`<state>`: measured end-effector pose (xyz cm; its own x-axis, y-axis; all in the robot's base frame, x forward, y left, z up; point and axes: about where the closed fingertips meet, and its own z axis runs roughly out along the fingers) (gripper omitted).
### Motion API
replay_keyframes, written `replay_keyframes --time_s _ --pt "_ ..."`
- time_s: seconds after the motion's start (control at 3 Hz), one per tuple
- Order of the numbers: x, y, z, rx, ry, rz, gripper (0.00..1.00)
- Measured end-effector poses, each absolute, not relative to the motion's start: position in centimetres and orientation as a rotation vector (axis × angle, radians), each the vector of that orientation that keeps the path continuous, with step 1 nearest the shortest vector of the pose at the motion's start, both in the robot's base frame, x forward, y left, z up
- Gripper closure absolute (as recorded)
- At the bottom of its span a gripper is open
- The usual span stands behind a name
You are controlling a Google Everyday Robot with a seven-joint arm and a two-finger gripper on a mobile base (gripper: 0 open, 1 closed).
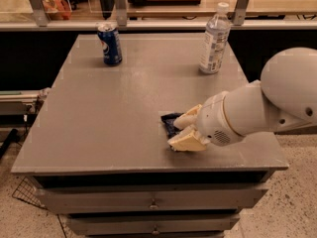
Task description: Move rxbar blueberry near blue plastic bottle
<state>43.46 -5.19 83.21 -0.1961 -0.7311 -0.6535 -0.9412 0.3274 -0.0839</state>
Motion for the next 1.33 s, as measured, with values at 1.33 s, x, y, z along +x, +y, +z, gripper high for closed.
replay_keyframes --time_s 1.33 --pt "46.3 -5.3 87.2 -1.455 1.927 0.382 1.00"
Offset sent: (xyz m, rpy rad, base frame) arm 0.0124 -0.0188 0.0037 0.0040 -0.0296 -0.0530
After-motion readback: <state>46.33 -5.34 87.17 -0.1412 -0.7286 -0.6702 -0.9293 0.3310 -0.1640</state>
